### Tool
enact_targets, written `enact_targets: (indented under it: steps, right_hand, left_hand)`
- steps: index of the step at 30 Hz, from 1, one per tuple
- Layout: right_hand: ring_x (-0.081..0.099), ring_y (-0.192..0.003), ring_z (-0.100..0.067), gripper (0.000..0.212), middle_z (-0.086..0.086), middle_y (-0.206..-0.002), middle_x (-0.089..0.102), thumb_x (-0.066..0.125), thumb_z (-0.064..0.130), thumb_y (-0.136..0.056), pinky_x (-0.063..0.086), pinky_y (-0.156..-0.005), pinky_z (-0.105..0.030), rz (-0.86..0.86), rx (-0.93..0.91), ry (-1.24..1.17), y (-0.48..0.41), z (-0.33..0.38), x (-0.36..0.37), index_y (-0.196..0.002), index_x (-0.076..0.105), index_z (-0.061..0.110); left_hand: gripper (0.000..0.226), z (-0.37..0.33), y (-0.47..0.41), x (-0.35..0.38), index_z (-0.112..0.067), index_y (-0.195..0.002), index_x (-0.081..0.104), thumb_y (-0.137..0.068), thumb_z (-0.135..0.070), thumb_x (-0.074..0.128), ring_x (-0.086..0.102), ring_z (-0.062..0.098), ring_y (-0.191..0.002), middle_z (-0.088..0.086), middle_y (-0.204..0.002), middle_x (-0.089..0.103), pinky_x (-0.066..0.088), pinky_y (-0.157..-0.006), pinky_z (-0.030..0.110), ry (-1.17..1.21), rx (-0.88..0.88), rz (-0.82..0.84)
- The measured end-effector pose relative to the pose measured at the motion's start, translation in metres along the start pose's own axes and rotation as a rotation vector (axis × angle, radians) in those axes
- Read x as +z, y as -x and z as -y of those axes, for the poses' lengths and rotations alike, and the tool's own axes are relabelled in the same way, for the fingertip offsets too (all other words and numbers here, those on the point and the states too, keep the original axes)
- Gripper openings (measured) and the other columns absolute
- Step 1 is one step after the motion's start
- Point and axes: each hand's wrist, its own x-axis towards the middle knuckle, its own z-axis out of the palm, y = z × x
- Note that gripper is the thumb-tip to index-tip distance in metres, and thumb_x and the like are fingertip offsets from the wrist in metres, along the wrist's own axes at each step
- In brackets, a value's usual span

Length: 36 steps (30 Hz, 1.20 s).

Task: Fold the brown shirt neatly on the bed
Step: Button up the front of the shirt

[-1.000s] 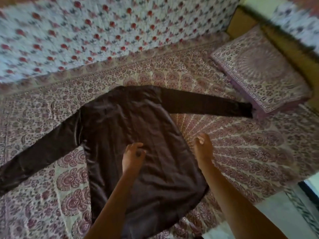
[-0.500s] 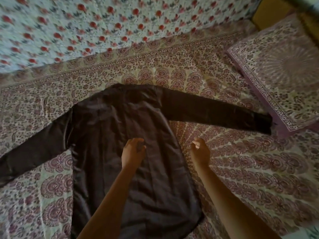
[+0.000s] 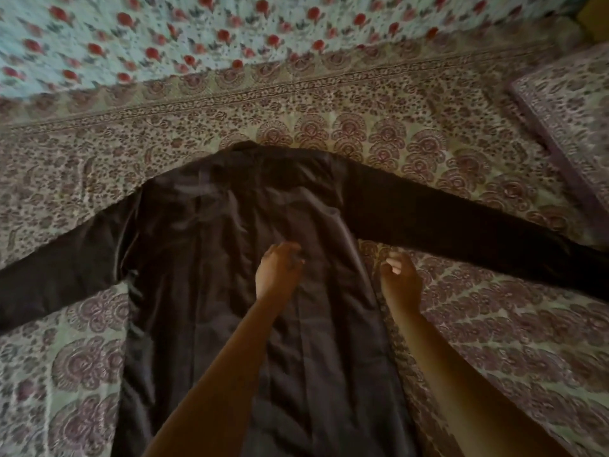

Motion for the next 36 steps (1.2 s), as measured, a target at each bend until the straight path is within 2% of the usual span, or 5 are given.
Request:
enact_targets:
  steps: [11, 17, 26, 31, 36]
  right_hand:
    - [0.056, -0.111, -0.031, 0.03, -0.011, -0.118, 0.062, 0.054, 0.016, -0.086, 0.044, -0.091, -0.039, -0.372, 0.066, 0.161, -0.118, -0.065, -0.099, -0.116, 0.059, 0.013]
    - [0.045, -0.117, -0.038, 0.033, -0.018, -0.124, 0.053, 0.053, 0.014, -0.083, 0.039, -0.094, -0.045, -0.602, 0.134, 0.358, -0.164, -0.106, -0.179, -0.115, 0.059, 0.01]
    - [0.023, -0.135, -0.041, 0.078, -0.028, -0.147, 0.022, 0.053, 0.04, -0.088, 0.021, -0.108, -0.05, -0.551, 0.566, 0.433, -0.196, -0.158, -0.221, -0.145, 0.014, 0.003]
    - [0.039, -0.123, -0.041, 0.07, -0.025, -0.134, 0.043, 0.064, 0.041, -0.078, 0.031, -0.099, -0.049, -0.684, 0.487, 0.463, -0.191, -0.158, -0.223, -0.131, 0.039, 0.003]
    - [0.056, -0.09, -0.035, 0.028, -0.02, -0.091, 0.062, 0.064, 0.024, -0.07, 0.041, -0.075, -0.032, -0.777, -0.037, 0.074, -0.174, -0.131, -0.177, -0.088, 0.059, 0.003]
  left_hand:
    - [0.032, -0.132, -0.1, 0.118, -0.017, -0.118, 0.06, -0.087, -0.02, 0.058, 0.053, 0.028, -0.114, 0.008, -0.122, 0.059, 0.044, -0.094, 0.038, -0.121, 0.417, 0.095]
    - [0.046, -0.208, -0.131, 0.18, -0.024, -0.135, 0.042, -0.092, -0.008, 0.045, 0.045, 0.034, -0.123, 0.007, -0.142, 0.038, 0.044, -0.092, 0.049, -0.346, 0.48, 0.153]
    - [0.047, -0.215, -0.166, 0.218, -0.02, -0.137, 0.037, -0.092, -0.007, 0.042, 0.038, 0.039, -0.127, 0.015, -0.137, 0.039, 0.039, -0.095, 0.052, -0.645, 0.379, 0.108]
    - [0.031, -0.212, -0.177, 0.205, -0.006, -0.123, 0.049, -0.093, -0.008, 0.042, 0.05, 0.042, -0.118, 0.023, -0.127, 0.05, 0.042, -0.093, 0.049, -0.691, 0.333, -0.004]
    - [0.032, -0.201, -0.193, 0.168, -0.008, -0.12, 0.06, -0.09, -0.017, 0.054, 0.052, 0.036, -0.119, 0.018, -0.13, 0.052, 0.046, -0.093, 0.044, -0.699, 0.233, -0.003]
